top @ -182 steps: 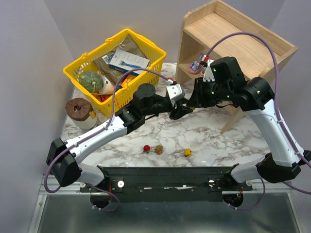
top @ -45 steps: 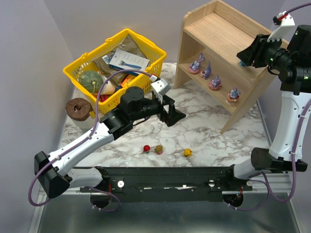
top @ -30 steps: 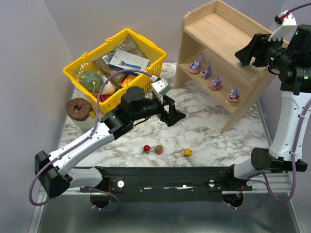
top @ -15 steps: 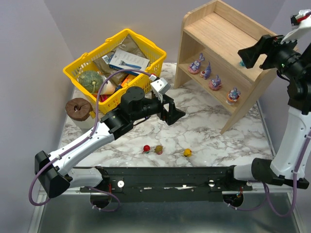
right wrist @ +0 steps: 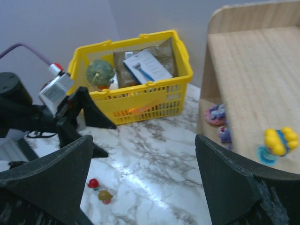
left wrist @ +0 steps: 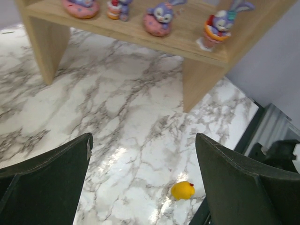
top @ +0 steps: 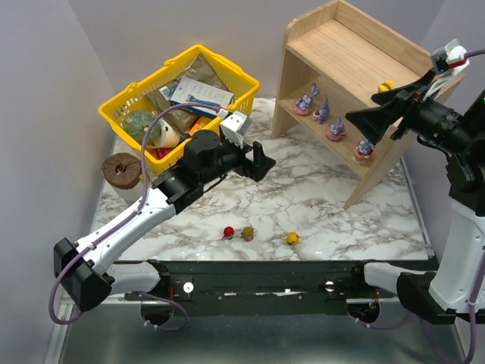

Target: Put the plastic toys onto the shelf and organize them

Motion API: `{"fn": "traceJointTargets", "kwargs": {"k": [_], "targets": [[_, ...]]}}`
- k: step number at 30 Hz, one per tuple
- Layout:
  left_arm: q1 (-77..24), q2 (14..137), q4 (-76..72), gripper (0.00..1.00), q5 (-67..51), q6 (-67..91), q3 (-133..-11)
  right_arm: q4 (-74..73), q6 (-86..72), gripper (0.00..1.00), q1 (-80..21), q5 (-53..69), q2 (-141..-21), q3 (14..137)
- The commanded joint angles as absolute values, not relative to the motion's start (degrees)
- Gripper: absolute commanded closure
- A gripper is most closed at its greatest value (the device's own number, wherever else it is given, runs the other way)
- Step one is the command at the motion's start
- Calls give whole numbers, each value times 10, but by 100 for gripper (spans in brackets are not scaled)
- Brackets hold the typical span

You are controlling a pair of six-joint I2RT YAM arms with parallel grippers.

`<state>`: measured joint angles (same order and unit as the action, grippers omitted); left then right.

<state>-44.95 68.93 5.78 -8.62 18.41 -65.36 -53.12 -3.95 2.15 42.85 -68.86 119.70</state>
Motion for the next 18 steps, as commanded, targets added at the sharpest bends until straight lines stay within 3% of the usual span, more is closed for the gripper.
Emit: {"fn": "traceJointTargets", "kwargs": {"k": [1, 7, 12, 18], "targets": [[-399, 667, 78, 1, -24, 229, -653, -589, -59, 7, -60, 382, -688, 1179], [-351, 647, 68, 1, -25, 257, -629, -484, -75, 8, -169, 359, -609, 920], [-331, 635, 66, 1, -8, 264, -623, -351, -56, 7, -357, 290, -586, 704], [-320, 628, 77, 1, -10, 263, -634, -276, 25, 7, -480, 228, -677, 630]]}}
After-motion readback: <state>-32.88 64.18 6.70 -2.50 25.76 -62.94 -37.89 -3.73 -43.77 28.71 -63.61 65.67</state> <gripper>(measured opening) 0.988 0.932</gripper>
